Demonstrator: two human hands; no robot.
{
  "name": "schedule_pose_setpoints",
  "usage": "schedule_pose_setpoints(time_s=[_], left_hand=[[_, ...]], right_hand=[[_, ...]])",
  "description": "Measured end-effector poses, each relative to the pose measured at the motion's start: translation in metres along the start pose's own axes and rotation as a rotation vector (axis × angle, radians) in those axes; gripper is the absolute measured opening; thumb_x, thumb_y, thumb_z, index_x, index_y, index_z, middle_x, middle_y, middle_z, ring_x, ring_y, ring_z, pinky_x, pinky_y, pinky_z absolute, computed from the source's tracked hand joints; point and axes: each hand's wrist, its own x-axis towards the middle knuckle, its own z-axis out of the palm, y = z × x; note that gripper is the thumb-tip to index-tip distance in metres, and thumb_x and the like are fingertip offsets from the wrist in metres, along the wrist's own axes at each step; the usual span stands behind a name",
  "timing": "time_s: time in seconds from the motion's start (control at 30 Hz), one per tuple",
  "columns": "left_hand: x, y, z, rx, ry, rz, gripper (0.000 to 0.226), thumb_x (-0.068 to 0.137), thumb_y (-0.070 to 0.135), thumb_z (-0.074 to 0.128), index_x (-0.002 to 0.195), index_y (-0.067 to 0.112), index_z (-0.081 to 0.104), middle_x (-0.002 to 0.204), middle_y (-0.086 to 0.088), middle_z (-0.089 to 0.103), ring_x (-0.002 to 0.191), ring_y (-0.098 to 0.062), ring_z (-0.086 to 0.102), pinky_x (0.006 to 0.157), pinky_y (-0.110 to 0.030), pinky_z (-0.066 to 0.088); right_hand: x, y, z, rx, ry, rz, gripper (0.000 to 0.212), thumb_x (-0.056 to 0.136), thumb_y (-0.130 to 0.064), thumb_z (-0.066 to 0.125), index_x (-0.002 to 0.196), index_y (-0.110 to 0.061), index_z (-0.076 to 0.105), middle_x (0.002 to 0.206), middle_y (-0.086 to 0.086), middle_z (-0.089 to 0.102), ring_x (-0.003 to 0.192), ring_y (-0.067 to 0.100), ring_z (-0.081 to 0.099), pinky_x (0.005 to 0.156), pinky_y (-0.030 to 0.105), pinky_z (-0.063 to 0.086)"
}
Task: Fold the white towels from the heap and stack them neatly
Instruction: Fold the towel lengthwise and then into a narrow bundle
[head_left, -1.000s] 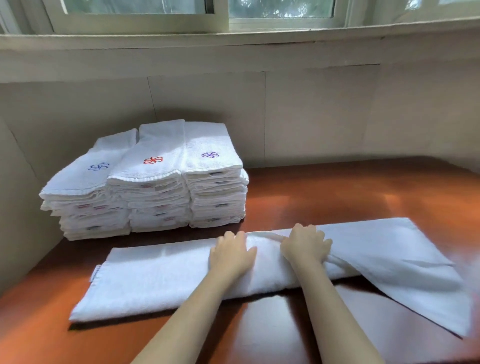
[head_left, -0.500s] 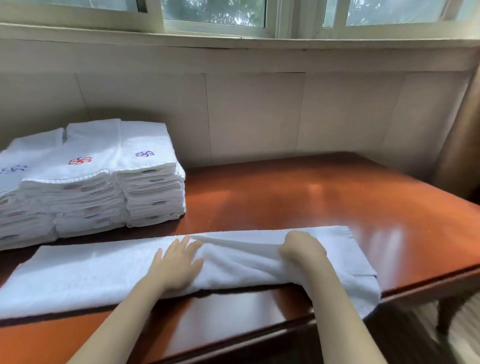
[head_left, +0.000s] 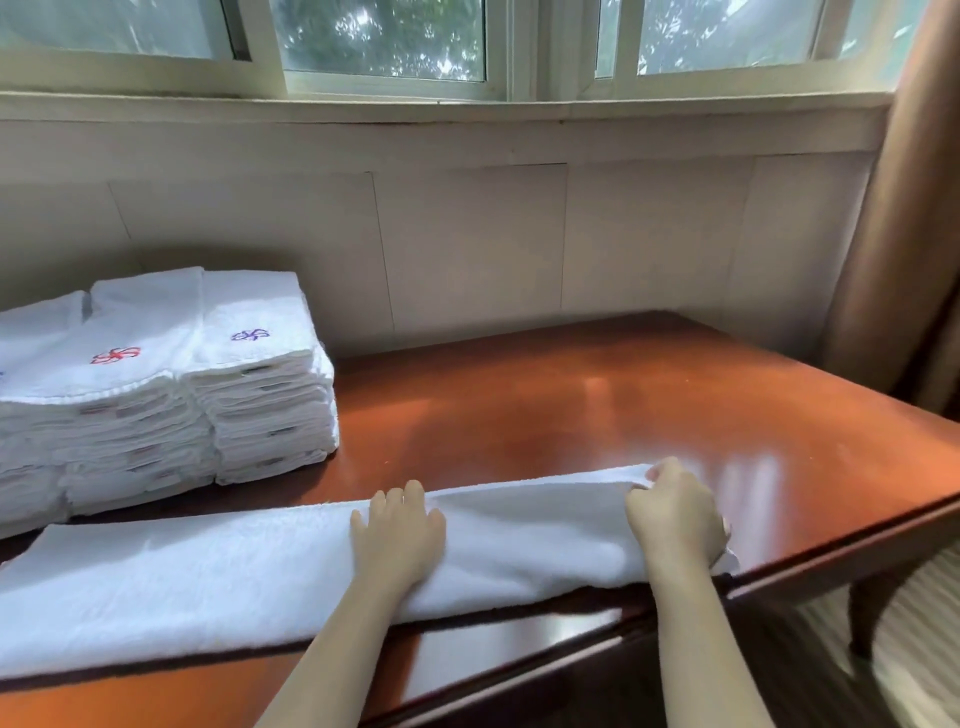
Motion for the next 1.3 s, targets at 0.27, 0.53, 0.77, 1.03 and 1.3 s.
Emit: schedule_pose_setpoints(time_s=[0.27, 0.53, 0.77, 1.03, 1.3], left_hand=[[0.013, -0.009, 0.012, -0.03, 0.146, 0.041, 0.022, 0.097, 0.037, 0.034, 0.113, 0.033, 0.049, 0.114, 0.01, 0.054, 0.114, -0.015, 0.047, 0.092, -0.035, 0.033], [0.03, -0.006, 0.011, -0.247, 0.117, 0.242, 0.01, 0.093, 0.016, 0.053, 0.091, 0.023, 0.06, 0.095, 0.006, 0.056, 0.097, -0.021, 0.053, 0.084, -0.034, 0.041], [0.033, -0.008, 0.012, -0.308, 0.147, 0.21, 0.017, 0.095, 0.014, 0.045, 0.083, 0.026, 0.046, 0.082, 0.008, 0.058, 0.082, -0.021, 0.054, 0.071, -0.034, 0.038], [0.035, 0.002, 0.019, -0.185, 0.236, 0.122, 0.018, 0.093, 0.009, 0.042, 0.086, 0.025, 0.042, 0.074, 0.01, 0.05, 0.075, -0.02, 0.046, 0.068, -0.031, 0.032], [0.038, 0.014, 0.023, 0.058, 0.282, 0.058, 0.019, 0.089, 0.011, 0.05, 0.094, 0.029, 0.047, 0.087, 0.01, 0.046, 0.084, -0.016, 0.045, 0.069, -0.026, 0.026]], right_hand=[[0.047, 0.024, 0.009, 0.031, 0.048, 0.143, 0.032, 0.09, -0.011, 0.051, 0.122, -0.013, 0.051, 0.111, 0.016, 0.065, 0.105, 0.032, 0.057, 0.098, 0.038, 0.031], [0.064, 0.038, 0.018, -0.058, -0.114, 0.102, 0.029, 0.086, -0.021, 0.056, 0.114, -0.02, 0.06, 0.112, 0.004, 0.065, 0.111, 0.027, 0.054, 0.096, 0.037, 0.03], [0.067, 0.039, 0.018, -0.077, 0.015, 0.042, 0.015, 0.088, -0.014, 0.057, 0.097, -0.014, 0.069, 0.105, 0.009, 0.068, 0.102, 0.031, 0.057, 0.093, 0.036, 0.038], [0.074, 0.032, 0.035, -0.116, 0.01, 0.067, 0.016, 0.096, -0.016, 0.048, 0.104, -0.01, 0.061, 0.112, 0.015, 0.058, 0.095, 0.036, 0.055, 0.076, 0.034, 0.037], [0.074, 0.025, 0.039, -0.285, 0.047, 0.069, 0.017, 0.093, -0.012, 0.049, 0.109, -0.008, 0.049, 0.118, 0.017, 0.053, 0.111, 0.036, 0.05, 0.096, 0.04, 0.032]])
